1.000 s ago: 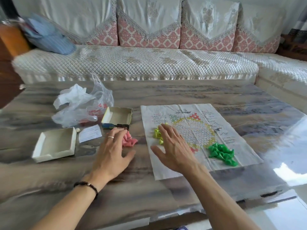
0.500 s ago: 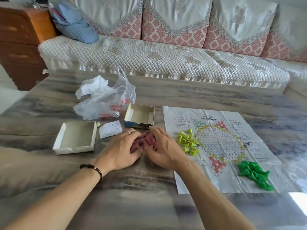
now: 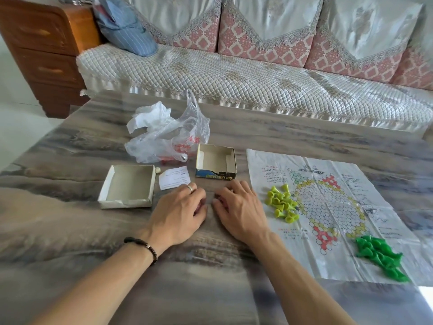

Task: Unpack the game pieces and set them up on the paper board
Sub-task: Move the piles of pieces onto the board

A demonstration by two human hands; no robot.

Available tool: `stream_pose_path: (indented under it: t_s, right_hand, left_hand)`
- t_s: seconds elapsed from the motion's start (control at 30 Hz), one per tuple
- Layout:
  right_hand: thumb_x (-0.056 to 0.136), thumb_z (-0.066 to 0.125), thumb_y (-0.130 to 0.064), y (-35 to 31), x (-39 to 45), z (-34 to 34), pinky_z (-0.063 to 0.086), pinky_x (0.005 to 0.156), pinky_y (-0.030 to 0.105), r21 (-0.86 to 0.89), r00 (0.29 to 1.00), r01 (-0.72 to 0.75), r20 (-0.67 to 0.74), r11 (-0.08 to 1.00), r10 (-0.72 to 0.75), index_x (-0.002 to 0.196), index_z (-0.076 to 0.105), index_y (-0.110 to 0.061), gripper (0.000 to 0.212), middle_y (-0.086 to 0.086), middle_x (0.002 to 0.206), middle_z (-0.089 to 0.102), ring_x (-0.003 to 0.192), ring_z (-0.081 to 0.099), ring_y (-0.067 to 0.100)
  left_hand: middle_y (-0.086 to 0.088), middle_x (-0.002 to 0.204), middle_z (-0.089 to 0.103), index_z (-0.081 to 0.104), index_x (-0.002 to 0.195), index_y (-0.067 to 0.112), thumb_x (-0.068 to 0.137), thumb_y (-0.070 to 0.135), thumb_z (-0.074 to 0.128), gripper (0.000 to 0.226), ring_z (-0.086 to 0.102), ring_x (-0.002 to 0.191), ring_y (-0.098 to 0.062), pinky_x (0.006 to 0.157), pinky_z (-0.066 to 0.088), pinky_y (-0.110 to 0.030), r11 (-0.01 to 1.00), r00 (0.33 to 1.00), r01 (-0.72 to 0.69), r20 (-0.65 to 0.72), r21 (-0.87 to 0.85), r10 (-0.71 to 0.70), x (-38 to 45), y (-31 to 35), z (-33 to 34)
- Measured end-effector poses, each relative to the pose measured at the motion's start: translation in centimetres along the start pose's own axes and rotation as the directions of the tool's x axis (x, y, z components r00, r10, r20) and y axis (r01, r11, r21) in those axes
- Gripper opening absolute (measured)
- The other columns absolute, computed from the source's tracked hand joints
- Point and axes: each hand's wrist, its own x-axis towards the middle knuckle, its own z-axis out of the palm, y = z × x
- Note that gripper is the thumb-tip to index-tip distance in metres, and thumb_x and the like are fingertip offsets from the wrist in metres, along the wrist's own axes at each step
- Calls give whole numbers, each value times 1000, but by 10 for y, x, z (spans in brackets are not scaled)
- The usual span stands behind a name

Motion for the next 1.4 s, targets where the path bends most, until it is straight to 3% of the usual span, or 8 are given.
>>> stream_pose_path:
  t_s: [0.17,0.47,0.6,0.77,0.9,1.03,1.23,1.4]
  right_hand:
    - [88,54,-35,-5,1,-1,36,48,30,-15,995,-56,-78,998,54,75,53,-17,22,0,79,55,69,56,23]
    - [81,55,-31,-11,1,-3,25,43,25,-57,988,-107,-117,993,100,58,31,-21,35,6,51,56,43,52,29]
    - [74,66,-28,-14,1,-5,21,42,22,-93,982,-162,-117,982,151,54,28,-20,44,6,43,53,37,50,29]
    - [72,69,-25,-12,1,-7,17,42,22,-79,980,-154,-140,985,142,53,24,-18,49,6,38,47,32,43,28]
    - [74,70,-22,-9,6,-7,17,41,22,-68,985,-123,-129,990,113,52,25,-19,50,6,38,45,31,38,29]
    - [82,59,-20,-5,17,-10,22,42,24,84,972,-202,-102,976,210,47,22,-14,51,1,39,28,37,25,22]
    - [84,51,-20,13,24,-14,42,44,32,346,907,-394,-2,851,421,46,39,-2,44,13,43,50,42,33,16]
    - [85,52,-15,21,27,-38,29,34,19,461,872,-445,27,768,489,43,43,-3,45,0,42,55,31,38,6]
  left_hand:
    - [7,59,51,50,70,20,79,29,68,23,52,51,-19,43,38,-27,999,998,-9,-59,51,12,-1,3,-3]
    - [2,53,49,41,60,21,81,22,67,34,51,51,-22,38,37,-28,991,995,4,-103,134,10,0,6,-5]
    - [0,44,46,43,53,18,79,20,71,39,44,38,-23,38,27,-25,993,991,20,-132,117,-4,2,4,-2]
    - [-4,45,46,41,53,16,90,28,47,40,45,35,-29,36,30,-27,997,981,-12,-191,75,26,14,-7,6]
    - [-5,45,46,46,54,12,91,25,54,40,44,34,-28,36,27,-26,995,984,-50,-168,85,64,19,-9,8]
    - [-3,43,44,42,53,15,84,16,69,41,42,35,-25,36,29,-26,999,990,-24,-140,22,27,20,-8,4]
    - [8,43,30,32,52,20,82,13,72,50,30,36,-14,41,18,-20,999,994,-2,-112,-32,-2,18,-3,0]
    - [12,42,24,28,50,20,87,16,65,52,26,36,-9,37,21,-22,992,990,13,-134,-122,-30,31,10,2]
